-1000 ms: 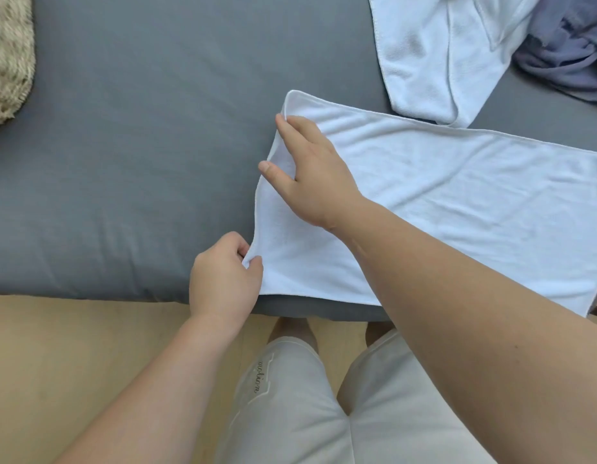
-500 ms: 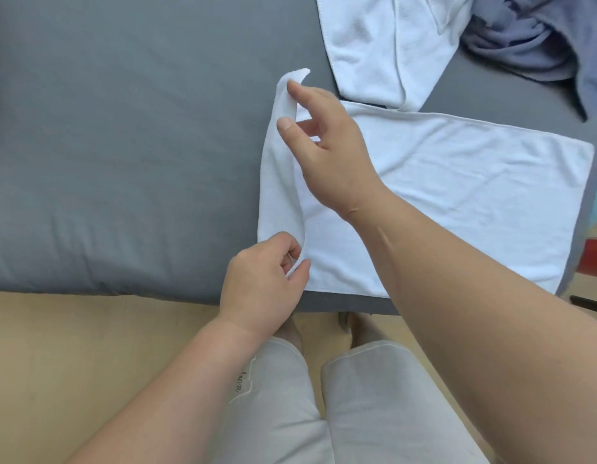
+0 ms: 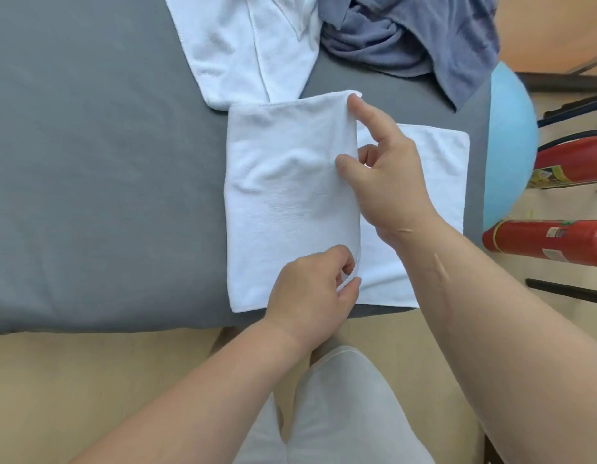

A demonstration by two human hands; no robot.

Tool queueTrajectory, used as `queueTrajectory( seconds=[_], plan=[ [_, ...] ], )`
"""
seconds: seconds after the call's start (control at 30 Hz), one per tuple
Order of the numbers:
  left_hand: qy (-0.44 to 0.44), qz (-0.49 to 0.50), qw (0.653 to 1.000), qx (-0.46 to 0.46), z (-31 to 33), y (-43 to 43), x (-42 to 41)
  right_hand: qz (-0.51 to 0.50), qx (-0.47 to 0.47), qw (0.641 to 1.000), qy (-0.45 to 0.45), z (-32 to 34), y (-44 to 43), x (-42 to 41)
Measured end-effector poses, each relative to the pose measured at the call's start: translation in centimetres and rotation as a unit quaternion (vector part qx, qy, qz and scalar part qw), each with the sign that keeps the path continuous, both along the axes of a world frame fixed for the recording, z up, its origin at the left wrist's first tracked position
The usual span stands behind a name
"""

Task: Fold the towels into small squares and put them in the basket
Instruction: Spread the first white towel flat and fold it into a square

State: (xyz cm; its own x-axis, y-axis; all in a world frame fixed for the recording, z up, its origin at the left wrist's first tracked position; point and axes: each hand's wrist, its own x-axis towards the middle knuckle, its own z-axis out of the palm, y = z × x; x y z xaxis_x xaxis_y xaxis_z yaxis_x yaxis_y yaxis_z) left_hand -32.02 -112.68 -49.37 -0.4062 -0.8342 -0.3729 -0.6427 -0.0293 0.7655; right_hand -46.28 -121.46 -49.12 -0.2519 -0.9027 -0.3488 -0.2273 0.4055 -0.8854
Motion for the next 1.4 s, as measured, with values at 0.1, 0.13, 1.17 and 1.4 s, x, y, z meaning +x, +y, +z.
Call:
queueTrajectory(
  seconds=[0.1, 0.13, 1.17, 1.4],
  plan=[
    [-0.007, -0.024, 1.0, 0.01, -0.9, 0.3, -2.6, -0.016, 0.028, 0.999, 0.008, -1.6, 1.2, -3.2],
    [-0.016, -0.036, 0.999, 0.016, -1.3, 0.3, -3.3, -0.021, 0.043, 0.999, 0.009, -2.2, 1.6, -4.1],
    [-0.082, 0.032, 0.992, -0.093, -2.3, 0.8, -2.4, 0.095, -0.083, 0.905, 0.406, -4.8, 4.6, -6.1],
    [-0.203, 0.194, 0.959, -0.043, -2.2, -1.5, 6.1, 0.246, -0.107, 0.909, 0.319, -3.6, 1.2, 4.3]
  ],
)
